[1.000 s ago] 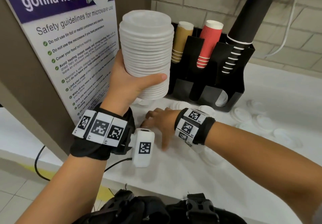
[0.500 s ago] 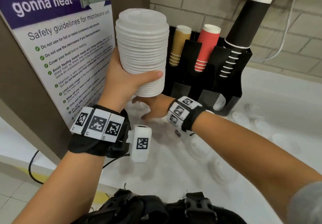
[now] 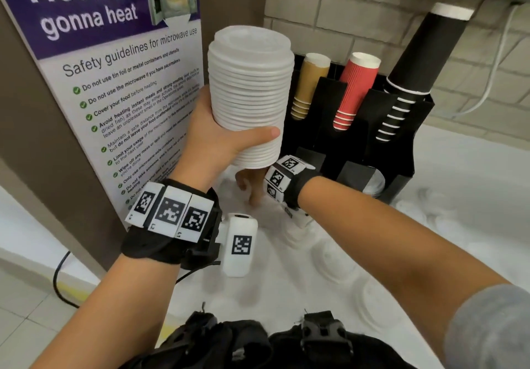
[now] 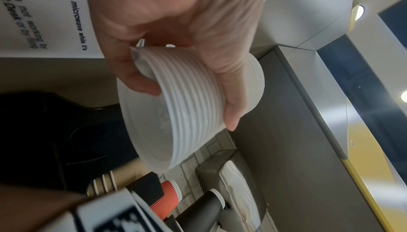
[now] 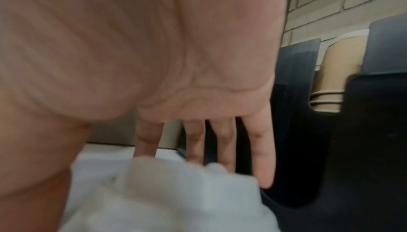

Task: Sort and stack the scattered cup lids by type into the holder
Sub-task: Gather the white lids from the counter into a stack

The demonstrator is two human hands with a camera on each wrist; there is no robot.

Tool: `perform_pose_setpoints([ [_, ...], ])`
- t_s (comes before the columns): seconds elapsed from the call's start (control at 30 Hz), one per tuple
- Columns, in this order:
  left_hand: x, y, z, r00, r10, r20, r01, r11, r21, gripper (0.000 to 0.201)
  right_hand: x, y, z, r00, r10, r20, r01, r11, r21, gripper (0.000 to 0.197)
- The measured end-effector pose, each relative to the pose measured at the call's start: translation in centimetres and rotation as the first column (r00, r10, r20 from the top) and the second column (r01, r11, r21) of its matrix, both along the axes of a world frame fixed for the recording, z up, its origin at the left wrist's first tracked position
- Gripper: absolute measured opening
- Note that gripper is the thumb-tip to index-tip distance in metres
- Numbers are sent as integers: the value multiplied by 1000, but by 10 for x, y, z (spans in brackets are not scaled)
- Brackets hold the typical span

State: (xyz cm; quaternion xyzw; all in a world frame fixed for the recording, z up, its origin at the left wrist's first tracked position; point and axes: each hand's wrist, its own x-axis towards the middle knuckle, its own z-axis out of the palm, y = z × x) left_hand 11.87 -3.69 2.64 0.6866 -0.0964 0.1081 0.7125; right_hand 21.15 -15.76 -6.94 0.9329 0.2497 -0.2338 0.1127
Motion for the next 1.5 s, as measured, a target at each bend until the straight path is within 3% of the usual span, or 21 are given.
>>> perform_pose_setpoints([
  [0.1, 2, -3, 1, 1000, -14, 0, 14, 1000, -6, 110, -6, -19, 16, 998, 0, -70, -15, 977, -211, 52],
  [0.17, 2, -7, 1, 1000, -20, -2, 20, 1000, -2, 109, -17, -32, 29, 995, -44, -91, 23, 975, -220, 55],
  [0.2, 2, -8, 1, 1000, -16, -2, 16, 1000, 4, 108, -25, -38, 37, 994, -77, -83, 62, 984, -165, 58],
  [0.27, 3, -12, -2, 1000, 7, 4, -7, 1000, 19, 102, -41, -51, 57, 990, -140, 4, 139, 985, 98, 54],
  [0.33, 5, -16, -3, 1000, 23, 19, -24, 999, 35, 100, -55, -66, 72, 968, -246, 43, 199, 866, 458, 43],
  [0.37, 5, -19, -2, 999, 32, 28, -33, 999, 38, 103, -61, -71, 77, 948, -319, 5, 248, 749, 615, 40],
  [0.4, 5, -22, -1, 999, 40, 34, -42, 998, 39, 106, -70, -75, 80, 917, -389, -85, 316, 581, 750, 43],
  [0.43, 5, -25, 0, 998, 47, 41, -49, 998, 39, 109, -79, -75, 81, 884, -413, -220, 381, 364, 850, 48],
  [0.47, 5, -28, 1, 998, 47, 46, -48, 998, 41, 110, -88, -73, 80, 856, -369, -362, 430, 120, 895, 55],
  [0.53, 5, -32, 0, 998, 31, 48, -33, 999, 42, 111, -103, -69, 73, 819, -150, -554, 491, -316, 811, 69],
  [0.6, 5, -36, -4, 999, 26, 42, -28, 999, 45, 112, -112, -64, 65, 795, 60, -603, 529, -554, 642, 76],
  [0.67, 3, -38, -9, 999, 30, 35, -31, 999, 44, 116, -117, -61, 60, 782, 164, -601, 542, -655, 527, 79],
  [0.83, 1, -39, -21, 997, -26, 72, 21, 997, 75, 123, -124, -51, 49, 761, 253, -597, 570, -701, 429, 83],
  [1.0, -8, -32, -17, 983, -28, 180, 3, 990, 139, 119, -125, -52, 41, 737, 220, -639, 568, -715, 408, 82],
  [1.13, -12, -20, -8, 935, -52, 351, -68, 945, 320, 97, -124, -50, 34, 713, 218, -666, 585, -710, 393, 78],
  [1.27, -13, -7, -4, 972, -46, 231, -78, 862, 501, 62, -120, -49, 27, 676, 214, -705, 592, -728, 346, 72],
  [1.37, -15, 5, 0, 988, -15, 152, -74, 824, 562, 64, -116, -43, 20, 631, 160, -759, 606, -713, 354, 73],
  [1.5, -15, 18, 2, 995, -102, -19, 92, 792, 604, 69, -111, -25, 9, 539, 104, -836, 661, -668, 343, 73],
])
